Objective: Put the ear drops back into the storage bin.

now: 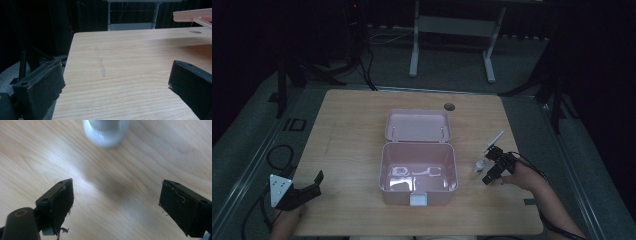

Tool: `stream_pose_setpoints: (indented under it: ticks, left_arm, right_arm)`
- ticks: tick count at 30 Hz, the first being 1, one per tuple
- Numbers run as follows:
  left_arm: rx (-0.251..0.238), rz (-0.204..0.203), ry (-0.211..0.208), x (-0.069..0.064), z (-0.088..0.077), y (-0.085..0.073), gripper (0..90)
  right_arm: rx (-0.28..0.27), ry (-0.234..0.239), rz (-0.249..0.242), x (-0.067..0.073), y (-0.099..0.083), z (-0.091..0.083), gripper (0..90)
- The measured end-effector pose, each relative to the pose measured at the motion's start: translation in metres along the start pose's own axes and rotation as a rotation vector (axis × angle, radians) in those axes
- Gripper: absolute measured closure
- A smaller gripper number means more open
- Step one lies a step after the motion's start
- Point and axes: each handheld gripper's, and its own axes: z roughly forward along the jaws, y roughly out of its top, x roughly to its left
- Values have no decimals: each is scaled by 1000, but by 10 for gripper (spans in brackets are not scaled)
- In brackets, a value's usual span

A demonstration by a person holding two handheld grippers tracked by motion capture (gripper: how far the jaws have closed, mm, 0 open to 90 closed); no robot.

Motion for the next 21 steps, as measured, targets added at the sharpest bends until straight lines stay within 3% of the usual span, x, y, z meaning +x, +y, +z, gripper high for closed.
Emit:
stream_pose_setpoints:
  ticks: [14,21]
  left_arm:
    - [0,1,-3,0,0,0,4]
    - [-1,1,-4,0,0,0,4]
  right_arm:
    - [23,4,-22,4,35,7,149]
    - [39,-2,-47,6,47,12,246]
